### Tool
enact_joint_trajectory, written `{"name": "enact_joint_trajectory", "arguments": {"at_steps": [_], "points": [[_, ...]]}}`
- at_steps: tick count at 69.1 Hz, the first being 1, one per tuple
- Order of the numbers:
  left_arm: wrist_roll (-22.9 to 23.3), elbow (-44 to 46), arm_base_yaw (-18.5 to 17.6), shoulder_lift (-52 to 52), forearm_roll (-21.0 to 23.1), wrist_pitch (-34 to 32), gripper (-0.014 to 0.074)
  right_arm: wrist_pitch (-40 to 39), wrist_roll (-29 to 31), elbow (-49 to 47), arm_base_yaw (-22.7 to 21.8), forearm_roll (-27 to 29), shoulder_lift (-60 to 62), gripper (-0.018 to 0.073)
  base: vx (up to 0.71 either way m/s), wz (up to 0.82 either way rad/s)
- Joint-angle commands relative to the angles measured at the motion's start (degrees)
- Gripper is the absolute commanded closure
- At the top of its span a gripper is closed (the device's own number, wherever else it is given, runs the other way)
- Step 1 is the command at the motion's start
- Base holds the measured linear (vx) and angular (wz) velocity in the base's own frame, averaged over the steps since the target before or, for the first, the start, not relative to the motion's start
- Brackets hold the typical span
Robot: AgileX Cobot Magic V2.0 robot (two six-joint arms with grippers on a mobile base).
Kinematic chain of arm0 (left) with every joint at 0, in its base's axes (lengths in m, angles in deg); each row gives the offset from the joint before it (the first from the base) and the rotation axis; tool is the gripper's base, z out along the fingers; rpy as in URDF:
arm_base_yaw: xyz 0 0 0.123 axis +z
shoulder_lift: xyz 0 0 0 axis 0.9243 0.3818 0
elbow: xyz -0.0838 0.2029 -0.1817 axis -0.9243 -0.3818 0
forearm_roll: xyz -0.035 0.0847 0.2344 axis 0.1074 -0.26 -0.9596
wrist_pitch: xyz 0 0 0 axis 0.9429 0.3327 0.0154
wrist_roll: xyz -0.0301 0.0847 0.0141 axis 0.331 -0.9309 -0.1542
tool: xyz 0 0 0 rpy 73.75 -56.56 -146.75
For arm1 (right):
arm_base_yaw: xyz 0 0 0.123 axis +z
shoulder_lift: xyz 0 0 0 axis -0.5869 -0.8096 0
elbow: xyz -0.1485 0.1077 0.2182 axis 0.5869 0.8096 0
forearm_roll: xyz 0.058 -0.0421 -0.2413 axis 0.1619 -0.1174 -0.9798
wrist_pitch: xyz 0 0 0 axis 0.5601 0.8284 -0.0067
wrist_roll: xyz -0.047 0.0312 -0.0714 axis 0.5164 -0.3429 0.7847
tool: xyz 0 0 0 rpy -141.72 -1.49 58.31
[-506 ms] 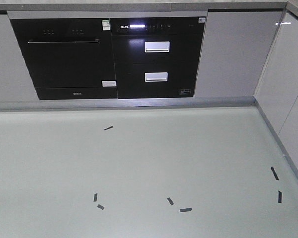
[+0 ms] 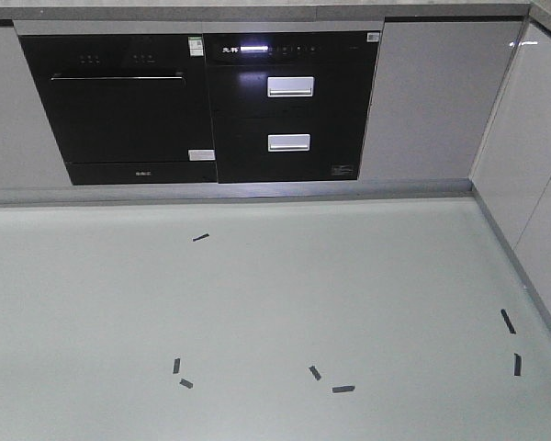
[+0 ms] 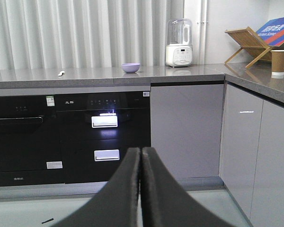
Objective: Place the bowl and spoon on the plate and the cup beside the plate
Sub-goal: 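Drive the base toward the counter with the spoon and lavender bowl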
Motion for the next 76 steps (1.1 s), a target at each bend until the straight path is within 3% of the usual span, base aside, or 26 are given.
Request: {"name": "enact_joint_trajectory", "arguments": {"at_steps": [1, 76], "points": [[0.12, 1.06, 0.15, -0.82, 0.48, -4.48, 0.0603, -4.09, 0.47, 0.39, -0.34, -0.16, 0.48, 0.057, 0.0, 0.0], [0.12, 1.06, 0.15, -0.82, 0.48, -4.48, 0.0603, -4.09, 0.47, 0.39, -0.34, -0.16, 0.48, 0.057, 0.05, 0.03]]}}
